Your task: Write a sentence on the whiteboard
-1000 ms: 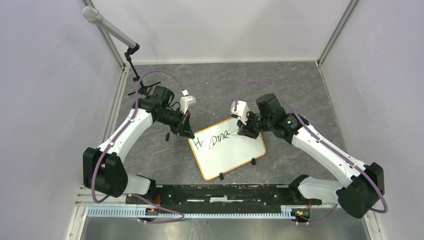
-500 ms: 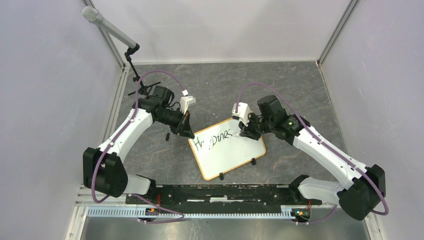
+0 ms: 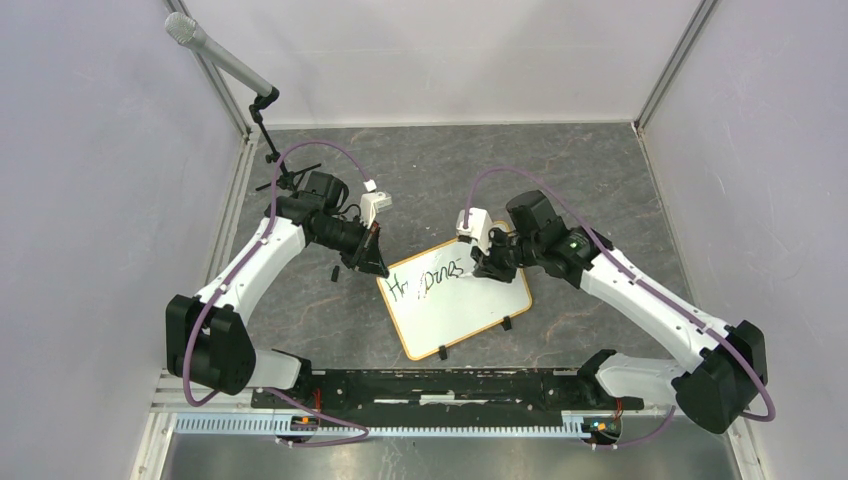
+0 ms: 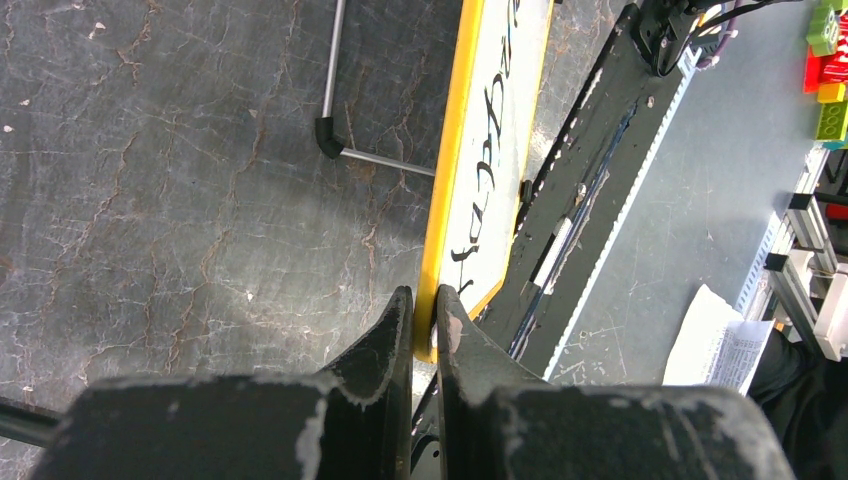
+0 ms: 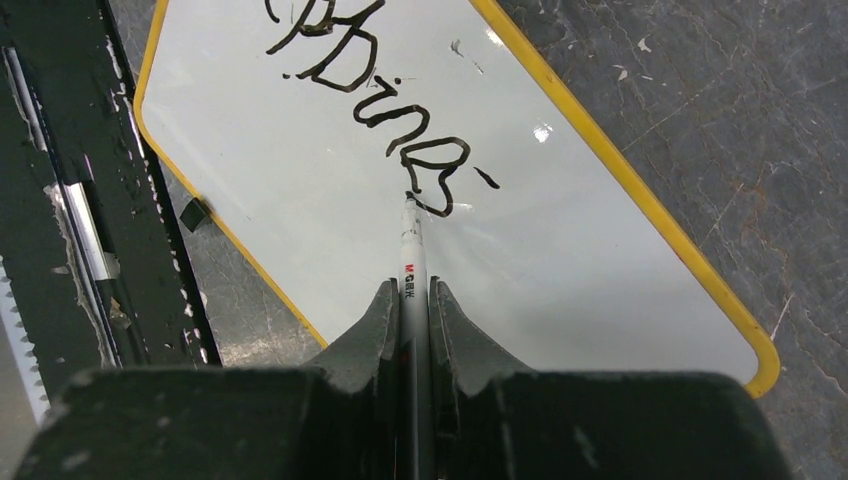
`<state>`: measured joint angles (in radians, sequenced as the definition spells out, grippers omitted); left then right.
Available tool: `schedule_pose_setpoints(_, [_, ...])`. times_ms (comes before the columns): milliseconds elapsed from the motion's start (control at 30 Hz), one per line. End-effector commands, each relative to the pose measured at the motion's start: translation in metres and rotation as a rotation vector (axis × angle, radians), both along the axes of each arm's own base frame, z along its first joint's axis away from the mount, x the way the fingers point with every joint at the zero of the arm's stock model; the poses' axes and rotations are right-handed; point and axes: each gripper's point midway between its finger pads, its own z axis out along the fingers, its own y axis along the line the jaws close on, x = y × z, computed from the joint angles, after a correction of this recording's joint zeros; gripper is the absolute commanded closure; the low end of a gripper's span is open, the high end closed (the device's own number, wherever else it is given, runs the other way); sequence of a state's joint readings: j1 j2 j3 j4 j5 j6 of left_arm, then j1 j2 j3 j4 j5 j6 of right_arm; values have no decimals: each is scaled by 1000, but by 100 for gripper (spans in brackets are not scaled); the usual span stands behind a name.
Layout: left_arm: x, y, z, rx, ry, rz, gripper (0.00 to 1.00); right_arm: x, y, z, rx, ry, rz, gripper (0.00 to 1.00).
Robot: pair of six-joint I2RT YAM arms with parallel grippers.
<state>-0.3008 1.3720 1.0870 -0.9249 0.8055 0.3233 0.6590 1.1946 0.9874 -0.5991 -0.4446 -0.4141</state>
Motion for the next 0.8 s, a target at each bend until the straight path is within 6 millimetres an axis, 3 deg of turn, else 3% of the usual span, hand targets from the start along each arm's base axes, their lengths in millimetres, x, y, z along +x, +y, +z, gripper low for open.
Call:
schedule_pose_setpoints(0, [-13, 0, -16, 59, 53, -25, 98, 5, 3, 25, 40, -45, 9, 100])
schedule_pose_setpoints(300, [-13, 0, -16, 58, 55, -27, 98, 24, -16, 34, 52, -76, -78, 100])
schedule_pose_setpoints(767, [-13, 0, -18, 61, 57, -30, 98, 40, -13, 36, 70, -95, -128, 100])
